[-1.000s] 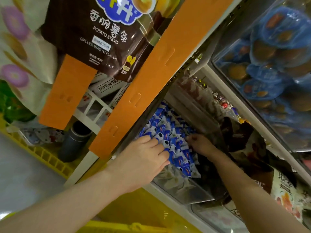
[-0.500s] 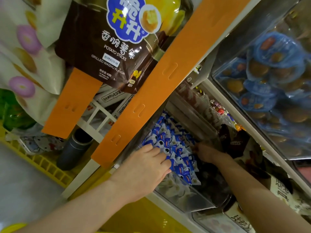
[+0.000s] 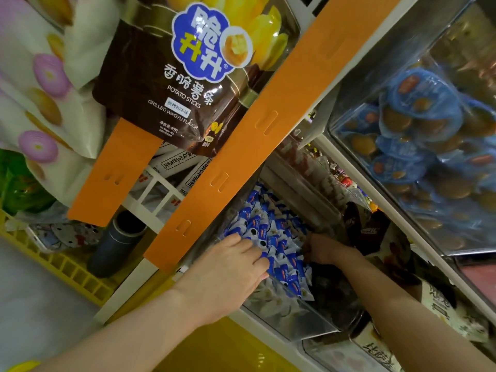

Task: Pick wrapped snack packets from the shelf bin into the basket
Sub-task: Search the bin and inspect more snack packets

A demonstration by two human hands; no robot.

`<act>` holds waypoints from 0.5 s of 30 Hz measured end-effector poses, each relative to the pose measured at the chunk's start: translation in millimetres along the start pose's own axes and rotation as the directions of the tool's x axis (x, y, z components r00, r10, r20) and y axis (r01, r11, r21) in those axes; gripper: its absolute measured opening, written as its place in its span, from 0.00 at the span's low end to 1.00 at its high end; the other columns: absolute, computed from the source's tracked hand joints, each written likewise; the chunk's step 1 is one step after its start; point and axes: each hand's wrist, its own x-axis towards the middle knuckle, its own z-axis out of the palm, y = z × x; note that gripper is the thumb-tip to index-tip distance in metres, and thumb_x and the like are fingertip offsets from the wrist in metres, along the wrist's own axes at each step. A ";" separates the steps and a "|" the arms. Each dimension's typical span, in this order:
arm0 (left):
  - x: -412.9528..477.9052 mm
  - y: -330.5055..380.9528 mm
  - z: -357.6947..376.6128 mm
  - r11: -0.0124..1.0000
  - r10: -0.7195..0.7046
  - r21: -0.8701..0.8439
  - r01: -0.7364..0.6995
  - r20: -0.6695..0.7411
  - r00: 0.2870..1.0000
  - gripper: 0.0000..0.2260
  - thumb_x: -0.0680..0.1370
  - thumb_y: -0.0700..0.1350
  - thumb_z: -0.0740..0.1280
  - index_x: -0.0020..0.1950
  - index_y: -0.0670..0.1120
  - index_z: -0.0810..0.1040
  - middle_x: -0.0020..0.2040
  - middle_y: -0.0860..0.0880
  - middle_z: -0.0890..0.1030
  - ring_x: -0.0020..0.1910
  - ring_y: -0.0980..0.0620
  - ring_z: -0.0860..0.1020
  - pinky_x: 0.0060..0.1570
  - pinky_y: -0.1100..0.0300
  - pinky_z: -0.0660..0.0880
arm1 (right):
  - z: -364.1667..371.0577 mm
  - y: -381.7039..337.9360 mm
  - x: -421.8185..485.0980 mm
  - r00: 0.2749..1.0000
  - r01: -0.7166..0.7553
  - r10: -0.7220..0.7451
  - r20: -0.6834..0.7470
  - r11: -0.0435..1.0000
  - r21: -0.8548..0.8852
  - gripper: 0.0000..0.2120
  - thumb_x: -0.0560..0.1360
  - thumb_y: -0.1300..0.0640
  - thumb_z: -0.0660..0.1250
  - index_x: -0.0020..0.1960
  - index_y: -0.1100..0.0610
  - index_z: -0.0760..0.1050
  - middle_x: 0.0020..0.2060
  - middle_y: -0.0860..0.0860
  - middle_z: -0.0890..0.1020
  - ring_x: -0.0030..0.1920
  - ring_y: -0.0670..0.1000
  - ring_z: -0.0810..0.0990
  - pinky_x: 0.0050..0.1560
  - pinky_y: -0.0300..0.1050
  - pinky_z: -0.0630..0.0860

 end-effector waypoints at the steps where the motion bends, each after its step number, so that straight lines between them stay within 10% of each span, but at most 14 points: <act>1: 0.5 0.7 -1.0 1.000 -0.002 0.006 0.002 0.007 1.000 0.12 0.77 0.50 0.57 0.45 0.53 0.80 0.39 0.57 0.81 0.37 0.60 0.78 0.43 0.63 0.76 | -1.1 -1.2 -2.2 1.000 -0.003 0.003 -0.003 1.000 0.010 0.15 0.75 0.56 0.67 0.59 0.61 0.74 0.57 0.56 0.77 0.56 0.53 0.76 0.50 0.41 0.72; 8: 1.5 13.2 -7.8 0.987 -0.118 0.116 0.107 0.096 0.988 0.15 0.79 0.51 0.53 0.53 0.51 0.78 0.49 0.53 0.81 0.47 0.55 0.78 0.53 0.57 0.72 | -0.5 4.5 -31.3 0.967 0.015 0.020 -0.255 0.991 0.134 0.10 0.75 0.56 0.66 0.54 0.59 0.75 0.53 0.56 0.78 0.53 0.54 0.77 0.48 0.45 0.73; 15: 2.8 33.0 -13.8 0.942 -0.335 0.076 0.327 0.142 0.931 0.17 0.82 0.52 0.47 0.67 0.51 0.65 0.64 0.52 0.71 0.64 0.53 0.66 0.66 0.58 0.59 | 1.3 9.7 -95.1 0.691 0.333 0.122 -0.712 0.821 0.463 0.13 0.73 0.57 0.68 0.57 0.54 0.73 0.49 0.48 0.78 0.50 0.49 0.78 0.48 0.40 0.73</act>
